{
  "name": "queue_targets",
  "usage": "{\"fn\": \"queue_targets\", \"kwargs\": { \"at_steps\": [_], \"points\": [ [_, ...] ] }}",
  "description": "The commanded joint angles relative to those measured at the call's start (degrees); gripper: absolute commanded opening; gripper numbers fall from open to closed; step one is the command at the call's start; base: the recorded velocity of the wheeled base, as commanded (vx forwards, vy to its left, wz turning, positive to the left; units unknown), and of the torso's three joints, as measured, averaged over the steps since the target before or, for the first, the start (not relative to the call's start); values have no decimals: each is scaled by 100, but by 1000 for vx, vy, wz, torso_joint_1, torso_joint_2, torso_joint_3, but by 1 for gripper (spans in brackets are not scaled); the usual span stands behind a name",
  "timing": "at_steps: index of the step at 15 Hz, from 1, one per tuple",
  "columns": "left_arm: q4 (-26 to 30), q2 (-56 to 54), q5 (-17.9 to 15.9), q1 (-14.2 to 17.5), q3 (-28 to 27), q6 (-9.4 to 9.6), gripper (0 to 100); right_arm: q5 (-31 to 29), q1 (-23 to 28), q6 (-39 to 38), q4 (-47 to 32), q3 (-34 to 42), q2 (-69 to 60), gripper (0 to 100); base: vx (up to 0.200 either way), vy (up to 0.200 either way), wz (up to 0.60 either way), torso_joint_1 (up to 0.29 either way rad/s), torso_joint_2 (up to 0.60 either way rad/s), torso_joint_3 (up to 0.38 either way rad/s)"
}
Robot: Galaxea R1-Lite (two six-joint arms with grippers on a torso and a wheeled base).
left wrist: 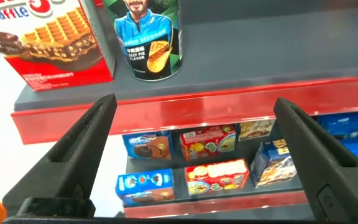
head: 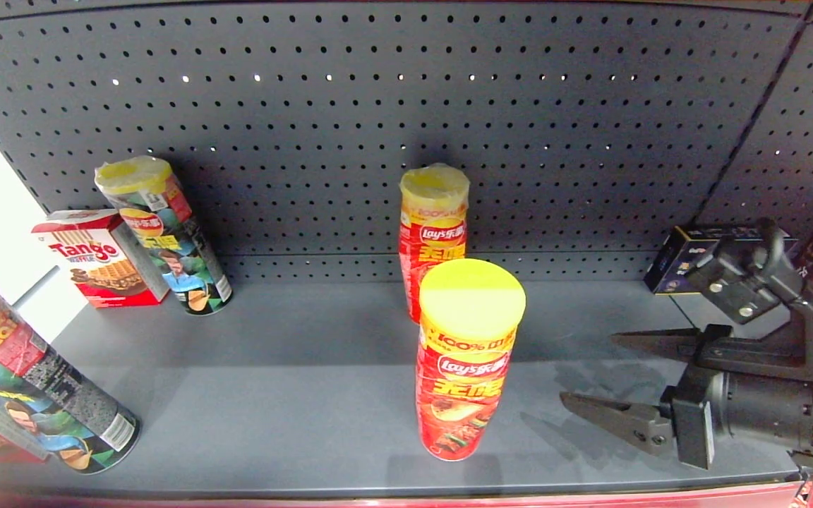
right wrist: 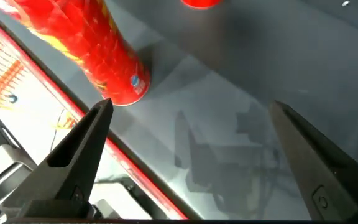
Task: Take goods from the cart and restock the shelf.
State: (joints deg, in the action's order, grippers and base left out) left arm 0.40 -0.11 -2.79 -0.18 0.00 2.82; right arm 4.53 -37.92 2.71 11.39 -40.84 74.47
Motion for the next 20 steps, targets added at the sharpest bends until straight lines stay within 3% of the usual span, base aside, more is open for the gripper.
{"fn": "queue_targets", "kwargs": {
  "at_steps": [1, 20],
  "points": [
    [4, 11, -11, 1, 0, -18, 100, -14, -83, 11, 4, -196, 419, 100, 0, 0, 0, 0, 0, 0],
    [-5, 11, -2, 1, 0, -18, 100, -199, -409, 11, 136, -680, 1105, 100, 0, 0, 0, 0, 0, 0]
  ]
}}
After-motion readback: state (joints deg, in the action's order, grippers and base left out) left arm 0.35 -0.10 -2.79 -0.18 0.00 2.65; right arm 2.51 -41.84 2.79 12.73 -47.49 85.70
